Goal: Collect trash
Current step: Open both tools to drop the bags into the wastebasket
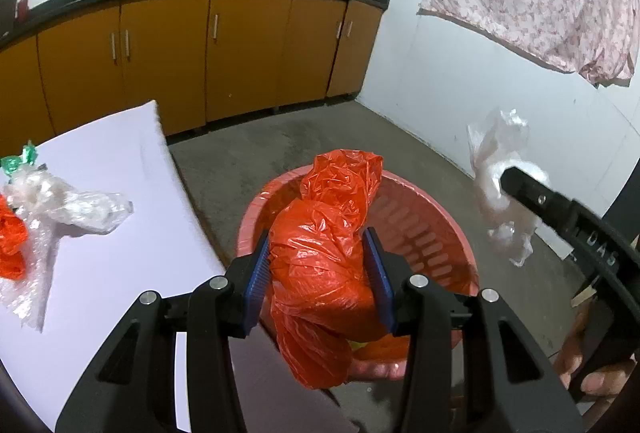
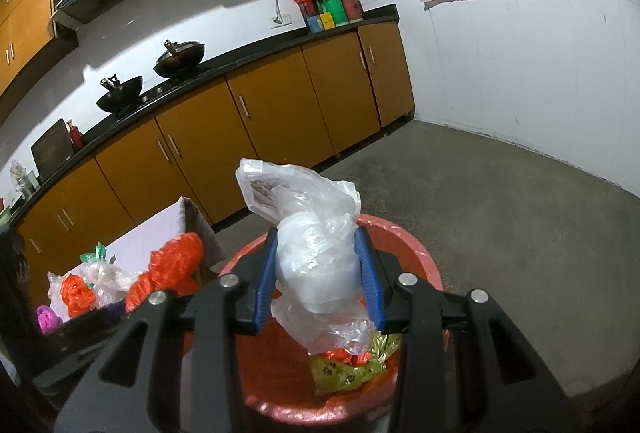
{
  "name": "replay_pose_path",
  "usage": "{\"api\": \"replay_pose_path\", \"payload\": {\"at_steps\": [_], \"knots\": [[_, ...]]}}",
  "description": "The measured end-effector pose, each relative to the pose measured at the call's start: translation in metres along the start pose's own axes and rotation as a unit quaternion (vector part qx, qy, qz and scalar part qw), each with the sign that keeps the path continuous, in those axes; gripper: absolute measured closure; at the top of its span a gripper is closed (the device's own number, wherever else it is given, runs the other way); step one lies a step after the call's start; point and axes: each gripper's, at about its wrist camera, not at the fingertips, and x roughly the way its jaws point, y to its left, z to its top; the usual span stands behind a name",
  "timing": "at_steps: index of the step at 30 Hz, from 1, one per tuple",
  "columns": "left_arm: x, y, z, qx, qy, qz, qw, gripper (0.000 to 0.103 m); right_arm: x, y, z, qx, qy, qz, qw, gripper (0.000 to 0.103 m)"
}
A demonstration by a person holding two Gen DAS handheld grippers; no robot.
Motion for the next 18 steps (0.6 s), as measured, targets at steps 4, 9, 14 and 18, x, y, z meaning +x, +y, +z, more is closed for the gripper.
{"api": "replay_pose_path", "payload": {"at_steps": [4, 9, 14, 18], "knots": [[0.013, -0.003, 0.004, 0.000, 0.010, -0.007, 0.9999, 0.057, 0.009, -0.003, 0.008, 0.007, 0.000, 0.004, 1.000, 0.065], [0.022, -0.005, 0.006, -0.001, 0.020, -0.020, 0.9996, 0.052, 0.018, -0.007, 0.013, 0.017, 0.004, 0.019, 1.000, 0.056], [0.024, 0.001, 0.004, -0.010, 0.024, -0.015, 0.9995, 0.041, 0.016, -0.015, 0.012, 0.026, 0.002, 0.014, 1.000, 0.044], [0.018, 0.012, 0.000, -0.022, 0.024, 0.000, 0.9995, 0.039, 0.010, -0.023, 0.008, 0.035, -0.001, -0.004, 0.999, 0.030]]}}
